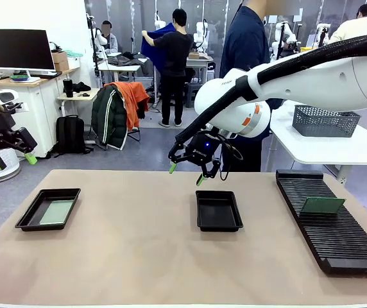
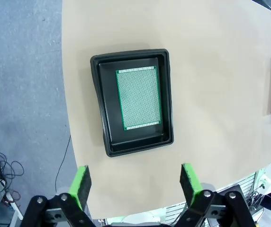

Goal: Inspect and transfer BCBs to ESD trays.
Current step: Pick up the Blank PCB from the PCB Rack and place it in the right ESD tray.

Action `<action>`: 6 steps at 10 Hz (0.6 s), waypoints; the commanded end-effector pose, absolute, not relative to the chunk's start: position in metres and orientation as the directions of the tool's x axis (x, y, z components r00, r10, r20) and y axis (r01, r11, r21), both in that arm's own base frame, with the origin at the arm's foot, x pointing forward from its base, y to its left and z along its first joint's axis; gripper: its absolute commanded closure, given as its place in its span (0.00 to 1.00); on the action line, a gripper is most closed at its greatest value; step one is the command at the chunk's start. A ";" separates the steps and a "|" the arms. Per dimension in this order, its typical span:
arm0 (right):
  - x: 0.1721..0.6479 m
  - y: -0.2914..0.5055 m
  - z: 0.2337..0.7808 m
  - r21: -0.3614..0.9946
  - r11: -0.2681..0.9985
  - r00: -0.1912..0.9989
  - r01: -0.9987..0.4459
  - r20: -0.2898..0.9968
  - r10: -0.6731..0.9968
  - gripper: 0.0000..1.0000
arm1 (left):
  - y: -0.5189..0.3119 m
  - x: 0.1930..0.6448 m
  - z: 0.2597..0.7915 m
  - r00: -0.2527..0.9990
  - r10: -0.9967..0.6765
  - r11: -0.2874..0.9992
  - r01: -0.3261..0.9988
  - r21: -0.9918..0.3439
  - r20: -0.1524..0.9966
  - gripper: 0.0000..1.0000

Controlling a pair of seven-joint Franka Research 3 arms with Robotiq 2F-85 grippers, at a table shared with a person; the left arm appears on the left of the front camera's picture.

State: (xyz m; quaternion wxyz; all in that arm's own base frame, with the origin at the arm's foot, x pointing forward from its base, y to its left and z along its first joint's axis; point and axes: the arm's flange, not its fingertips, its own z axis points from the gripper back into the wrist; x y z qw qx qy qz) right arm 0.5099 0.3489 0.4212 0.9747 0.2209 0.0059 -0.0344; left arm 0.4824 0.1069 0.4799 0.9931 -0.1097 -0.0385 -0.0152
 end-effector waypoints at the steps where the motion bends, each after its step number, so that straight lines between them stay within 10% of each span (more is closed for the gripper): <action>1: 0.510 0.350 0.420 0.407 0.910 0.996 0.083 -0.023 -0.081 0.00 | 0.107 0.481 0.478 0.996 -0.030 0.971 0.050 -0.235 0.087 0.00; 6: 0.467 0.260 0.517 0.369 0.920 0.988 -0.132 0.125 0.092 0.00 | 0.107 0.481 0.478 0.996 -0.030 0.971 0.050 -0.235 0.087 0.00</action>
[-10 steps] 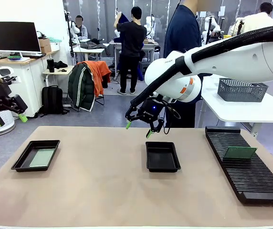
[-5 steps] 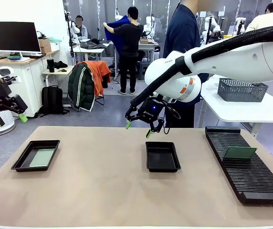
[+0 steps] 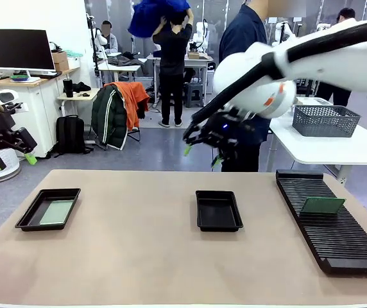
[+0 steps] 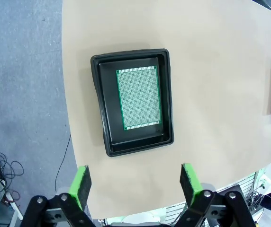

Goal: Inspect and transfer BCBs to ESD trays.
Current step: Pick up the Blank PCB from the PCB Rack and place it in the right ESD tray.

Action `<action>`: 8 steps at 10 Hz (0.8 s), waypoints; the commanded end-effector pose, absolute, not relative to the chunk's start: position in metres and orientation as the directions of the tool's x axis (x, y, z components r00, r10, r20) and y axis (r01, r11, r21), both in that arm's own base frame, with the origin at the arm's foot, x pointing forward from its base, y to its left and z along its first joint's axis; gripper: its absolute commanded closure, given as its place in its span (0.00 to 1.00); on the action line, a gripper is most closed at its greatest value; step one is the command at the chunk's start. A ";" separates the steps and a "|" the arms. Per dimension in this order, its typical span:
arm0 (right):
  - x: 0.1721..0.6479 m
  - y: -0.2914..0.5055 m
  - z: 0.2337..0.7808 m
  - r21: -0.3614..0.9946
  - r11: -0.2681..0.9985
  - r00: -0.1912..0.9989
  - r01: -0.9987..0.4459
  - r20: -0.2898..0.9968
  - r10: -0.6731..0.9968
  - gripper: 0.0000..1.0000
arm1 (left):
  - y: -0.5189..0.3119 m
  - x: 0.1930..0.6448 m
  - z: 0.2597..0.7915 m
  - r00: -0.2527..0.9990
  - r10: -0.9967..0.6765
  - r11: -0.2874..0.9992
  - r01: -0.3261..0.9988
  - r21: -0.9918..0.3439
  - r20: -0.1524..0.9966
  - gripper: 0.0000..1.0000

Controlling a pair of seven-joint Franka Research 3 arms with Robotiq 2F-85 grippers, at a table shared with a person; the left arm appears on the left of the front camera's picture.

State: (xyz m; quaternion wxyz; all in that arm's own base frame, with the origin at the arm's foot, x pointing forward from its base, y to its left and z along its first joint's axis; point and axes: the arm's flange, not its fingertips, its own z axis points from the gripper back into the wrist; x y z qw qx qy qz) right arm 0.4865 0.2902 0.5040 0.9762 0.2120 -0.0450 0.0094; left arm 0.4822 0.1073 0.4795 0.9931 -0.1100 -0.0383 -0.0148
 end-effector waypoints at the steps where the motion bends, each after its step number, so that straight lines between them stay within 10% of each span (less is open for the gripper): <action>1: 0.458 0.231 0.544 0.305 0.931 0.976 -0.199 0.145 0.161 0.00 | 0.107 0.481 0.478 0.996 -0.030 0.971 0.050 -0.235 0.087 0.00; 8: 0.416 0.043 0.681 0.033 0.702 0.687 -0.711 0.244 0.684 0.00 | 0.107 0.481 0.478 0.996 -0.030 0.971 0.050 -0.235 0.087 0.00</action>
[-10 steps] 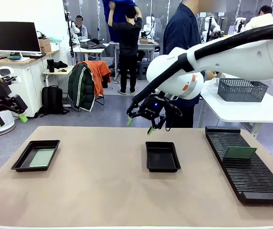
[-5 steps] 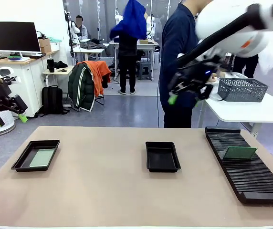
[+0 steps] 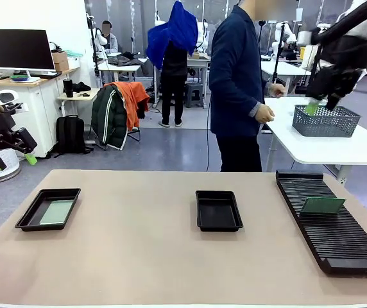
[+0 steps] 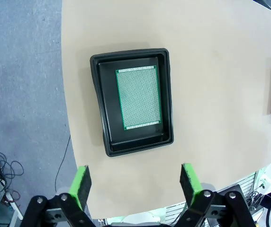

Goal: Inspect and transfer BCBs to ESD trays.
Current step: Pick up the Blank PCB from the PCB Rack and place it in the right ESD tray.

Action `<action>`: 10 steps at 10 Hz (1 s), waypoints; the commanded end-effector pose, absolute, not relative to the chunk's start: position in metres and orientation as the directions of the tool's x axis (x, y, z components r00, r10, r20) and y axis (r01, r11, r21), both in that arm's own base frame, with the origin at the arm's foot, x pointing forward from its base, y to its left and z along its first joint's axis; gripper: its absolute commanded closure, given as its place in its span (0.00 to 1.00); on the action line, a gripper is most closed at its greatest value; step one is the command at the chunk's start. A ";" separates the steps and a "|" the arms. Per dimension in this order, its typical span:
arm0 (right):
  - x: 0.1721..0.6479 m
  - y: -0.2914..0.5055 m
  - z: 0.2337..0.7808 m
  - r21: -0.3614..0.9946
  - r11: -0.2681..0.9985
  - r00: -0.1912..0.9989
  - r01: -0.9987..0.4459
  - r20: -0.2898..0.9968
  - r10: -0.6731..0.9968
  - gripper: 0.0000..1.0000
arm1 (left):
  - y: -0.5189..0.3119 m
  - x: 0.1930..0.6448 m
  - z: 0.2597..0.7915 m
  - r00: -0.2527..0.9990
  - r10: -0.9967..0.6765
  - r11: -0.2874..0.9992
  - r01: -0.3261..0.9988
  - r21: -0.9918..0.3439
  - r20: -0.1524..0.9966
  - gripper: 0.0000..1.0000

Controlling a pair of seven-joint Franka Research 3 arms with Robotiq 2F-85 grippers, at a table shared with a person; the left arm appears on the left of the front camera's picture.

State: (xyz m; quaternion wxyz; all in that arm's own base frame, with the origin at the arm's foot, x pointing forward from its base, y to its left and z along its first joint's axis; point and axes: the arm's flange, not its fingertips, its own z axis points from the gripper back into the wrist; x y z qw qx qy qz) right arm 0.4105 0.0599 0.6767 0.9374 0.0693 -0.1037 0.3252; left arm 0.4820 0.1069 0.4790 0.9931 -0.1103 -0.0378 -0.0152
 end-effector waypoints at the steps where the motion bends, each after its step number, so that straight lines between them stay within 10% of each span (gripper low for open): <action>1: 0.413 0.022 0.690 0.001 0.643 0.626 -0.765 0.232 0.744 0.00 | 0.107 0.481 0.478 0.996 -0.030 0.971 0.050 -0.235 0.087 0.00; 10: 0.398 -0.053 0.702 -0.226 0.289 0.280 -0.930 0.070 0.957 0.00 | 0.107 0.481 0.478 0.996 -0.030 0.971 0.050 -0.235 0.087 0.00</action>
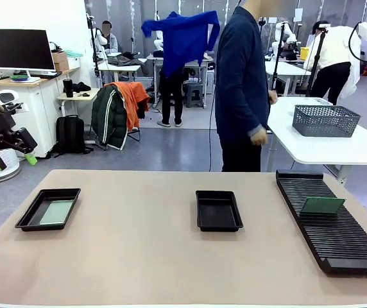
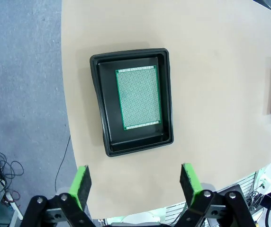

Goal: Inspect and transfer BCBs to ESD trays.
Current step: Pick up the Blank PCB from the PCB Rack and place it in the right ESD tray.

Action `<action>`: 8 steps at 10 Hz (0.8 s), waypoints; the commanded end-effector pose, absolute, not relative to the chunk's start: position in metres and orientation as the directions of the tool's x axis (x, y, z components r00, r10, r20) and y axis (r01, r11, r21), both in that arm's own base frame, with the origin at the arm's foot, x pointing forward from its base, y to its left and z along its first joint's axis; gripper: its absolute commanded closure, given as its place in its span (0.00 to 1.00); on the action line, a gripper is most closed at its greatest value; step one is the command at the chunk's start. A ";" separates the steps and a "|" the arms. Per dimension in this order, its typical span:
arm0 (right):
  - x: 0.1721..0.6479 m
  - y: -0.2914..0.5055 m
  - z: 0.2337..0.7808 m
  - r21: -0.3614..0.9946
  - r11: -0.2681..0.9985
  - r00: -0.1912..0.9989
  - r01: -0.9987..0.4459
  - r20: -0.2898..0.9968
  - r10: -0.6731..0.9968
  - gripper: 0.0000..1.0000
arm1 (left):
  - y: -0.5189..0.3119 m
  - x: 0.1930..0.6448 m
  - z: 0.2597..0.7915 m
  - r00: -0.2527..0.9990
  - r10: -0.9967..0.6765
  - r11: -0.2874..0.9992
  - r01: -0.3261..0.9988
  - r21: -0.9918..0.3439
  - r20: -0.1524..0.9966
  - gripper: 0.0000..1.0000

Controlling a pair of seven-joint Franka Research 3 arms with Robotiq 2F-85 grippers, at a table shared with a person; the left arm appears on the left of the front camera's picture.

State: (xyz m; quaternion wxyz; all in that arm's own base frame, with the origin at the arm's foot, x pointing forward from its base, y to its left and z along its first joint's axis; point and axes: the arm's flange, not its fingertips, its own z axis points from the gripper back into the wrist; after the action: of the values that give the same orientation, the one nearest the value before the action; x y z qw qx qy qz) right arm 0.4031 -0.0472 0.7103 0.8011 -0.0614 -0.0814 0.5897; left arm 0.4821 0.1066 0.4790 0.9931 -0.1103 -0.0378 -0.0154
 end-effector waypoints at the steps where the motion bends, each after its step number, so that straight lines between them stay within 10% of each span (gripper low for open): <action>1: 0.403 -0.046 0.709 -0.166 0.312 0.307 -0.936 0.053 0.950 0.00 | 0.107 0.481 0.478 0.996 -0.030 0.971 0.050 -0.235 0.087 0.00; 8: 0.454 -0.048 0.663 -0.172 0.189 0.183 -0.967 0.048 0.982 0.00 | 0.107 0.481 0.478 0.996 -0.030 0.971 0.050 -0.235 0.087 0.00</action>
State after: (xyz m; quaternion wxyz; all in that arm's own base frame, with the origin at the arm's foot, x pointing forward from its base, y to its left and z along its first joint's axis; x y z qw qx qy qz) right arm 0.4444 -0.0428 0.6753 0.7847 -0.0584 -0.0665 0.6135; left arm 0.4820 0.1066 0.4791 0.9931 -0.1103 -0.0379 -0.0154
